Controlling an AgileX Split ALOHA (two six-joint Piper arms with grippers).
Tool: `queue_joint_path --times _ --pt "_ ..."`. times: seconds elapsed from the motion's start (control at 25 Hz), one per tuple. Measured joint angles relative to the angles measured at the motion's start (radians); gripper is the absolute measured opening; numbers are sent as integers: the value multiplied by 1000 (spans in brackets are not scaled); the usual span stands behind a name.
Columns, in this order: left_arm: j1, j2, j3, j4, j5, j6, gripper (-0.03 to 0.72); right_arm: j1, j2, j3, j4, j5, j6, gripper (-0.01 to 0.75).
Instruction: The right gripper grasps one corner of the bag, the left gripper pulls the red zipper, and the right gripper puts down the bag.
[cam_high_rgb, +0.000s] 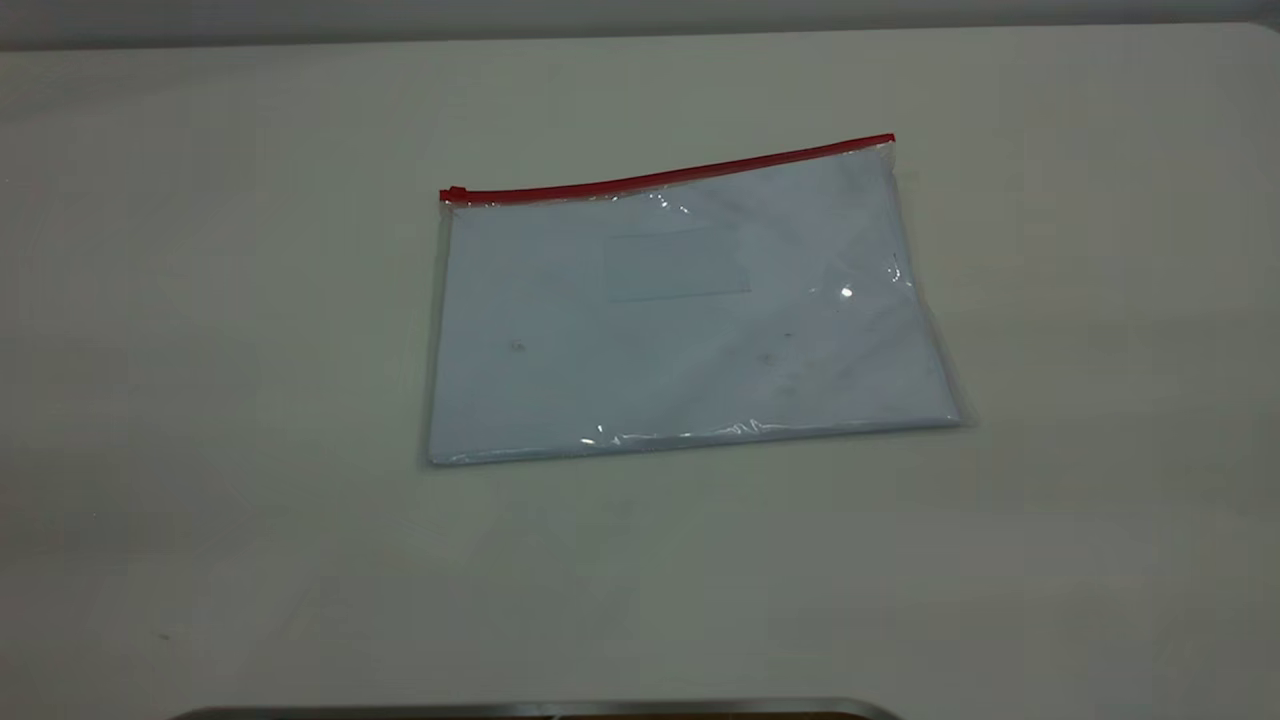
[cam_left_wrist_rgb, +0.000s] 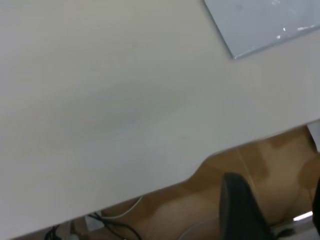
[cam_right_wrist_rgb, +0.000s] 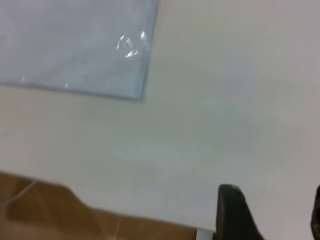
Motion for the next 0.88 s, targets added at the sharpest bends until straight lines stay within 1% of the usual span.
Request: queue_joint_path --times 0.08,0.12,0.2,0.28,0.32,0.36,0.44,0.88 --pt "85 -3 0 -1 0 0 416 -42 -53 0 1 0 0 408" --pt "148 -4 0 -1 0 0 416 -59 -85 0 1 0 0 408" --pt "268 -9 0 -1 0 0 416 -69 -136 0 3 2 0 408" --pt "346 -30 0 -1 0 0 416 -70 -141 0 3 4 0 408" --pt "373 -46 0 -1 0 0 416 -70 -141 0 4 4 0 408" --pt "391 -70 1 -1 0 0 416 -70 -141 0 4 4 0 408" --pt "401 -126 1 -1 0 1 416 -70 -141 0 4 3 0 408" --pt "404 -158 1 -1 4 1 416 -70 -141 0 12 3 0 399"
